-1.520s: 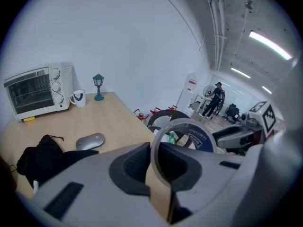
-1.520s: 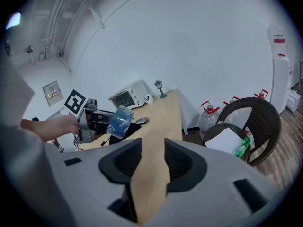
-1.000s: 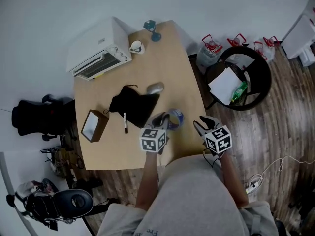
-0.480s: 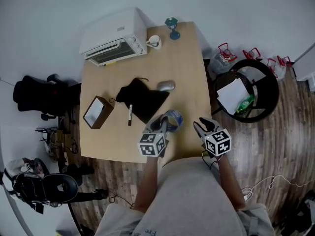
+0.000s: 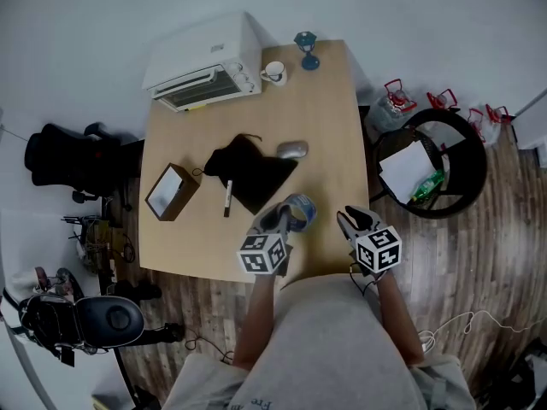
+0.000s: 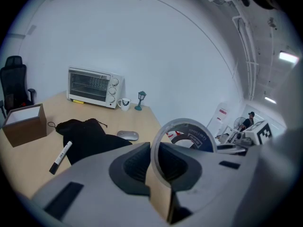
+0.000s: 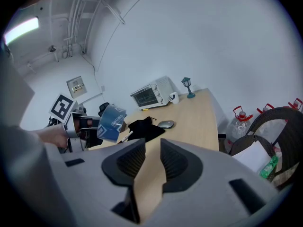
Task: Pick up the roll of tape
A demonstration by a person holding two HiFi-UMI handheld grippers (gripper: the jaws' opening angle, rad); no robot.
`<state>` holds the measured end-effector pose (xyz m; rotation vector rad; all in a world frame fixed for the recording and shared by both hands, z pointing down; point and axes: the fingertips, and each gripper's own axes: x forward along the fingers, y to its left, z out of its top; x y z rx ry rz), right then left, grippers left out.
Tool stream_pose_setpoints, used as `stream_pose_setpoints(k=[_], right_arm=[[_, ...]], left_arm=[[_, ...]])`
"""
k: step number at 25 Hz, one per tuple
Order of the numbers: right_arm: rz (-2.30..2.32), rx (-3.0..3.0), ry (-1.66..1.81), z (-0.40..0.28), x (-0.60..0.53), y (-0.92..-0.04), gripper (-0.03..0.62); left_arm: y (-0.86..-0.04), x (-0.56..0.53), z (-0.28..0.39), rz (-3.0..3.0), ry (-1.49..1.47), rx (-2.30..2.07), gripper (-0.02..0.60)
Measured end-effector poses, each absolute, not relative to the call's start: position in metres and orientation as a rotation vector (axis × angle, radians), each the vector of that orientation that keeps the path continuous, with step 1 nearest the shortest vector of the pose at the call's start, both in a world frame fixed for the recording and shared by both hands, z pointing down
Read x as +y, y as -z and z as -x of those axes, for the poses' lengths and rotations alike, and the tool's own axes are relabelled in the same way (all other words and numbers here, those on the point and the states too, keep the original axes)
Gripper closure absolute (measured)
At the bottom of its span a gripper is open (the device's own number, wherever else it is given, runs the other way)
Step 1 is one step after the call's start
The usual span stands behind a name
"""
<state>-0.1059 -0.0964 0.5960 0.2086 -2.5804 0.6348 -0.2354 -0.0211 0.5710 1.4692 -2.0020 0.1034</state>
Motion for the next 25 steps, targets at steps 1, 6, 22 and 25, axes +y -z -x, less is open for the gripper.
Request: stream_pose_setpoints(k=[1,6,22,25], right_arm=[[-0.211,-2.58,-0.635,0.105,-0.097,-0.597,0.5],[-0.23,-2.583,-0.647,0.104,-0.102,-0.597,0.531],[-0.249,-2.591,-0.661,0.103,-0.106,-0.596,0.585],[-0.247,-2.588,-0.663,0.103,-0.105,-0.596,0.588]], left_arm=[[-0.572,-0.021,0.235,-1.47,-0.105,-1.998,0.54],[-0.575,-0.024,0.231,-1.472,-0.114,-1.985,0.54],[-0.58,-0.021,0.23,-1.459,-0.119,-1.982,0.54],[-0.579,-0.021,0.23,-1.459,-0.117,-1.982,0.54]])
